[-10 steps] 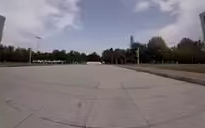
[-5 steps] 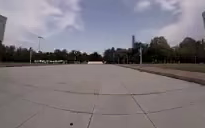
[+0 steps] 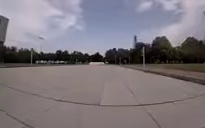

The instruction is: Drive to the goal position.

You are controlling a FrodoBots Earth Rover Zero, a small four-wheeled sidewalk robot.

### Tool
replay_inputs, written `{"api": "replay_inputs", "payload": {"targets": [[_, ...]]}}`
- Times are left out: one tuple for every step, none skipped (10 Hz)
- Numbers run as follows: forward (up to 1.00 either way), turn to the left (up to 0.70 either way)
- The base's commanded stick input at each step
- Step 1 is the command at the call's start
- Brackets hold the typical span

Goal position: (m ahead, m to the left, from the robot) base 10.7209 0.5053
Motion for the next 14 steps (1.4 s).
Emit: {"api": "replay_inputs", "payload": {"targets": [[1.0, 0.0], [1.0, 0.0], [1.0, 0.0], [1.0, 0.0], [1.0, 0.0], [1.0, 0.0], [1.0, 0.0], [1.0, 0.0], [1.0, 0.0], [1.0, 0.0], [1.0, 0.0], [1.0, 0.0], [1.0, 0.0], [1.0, 0.0]]}}
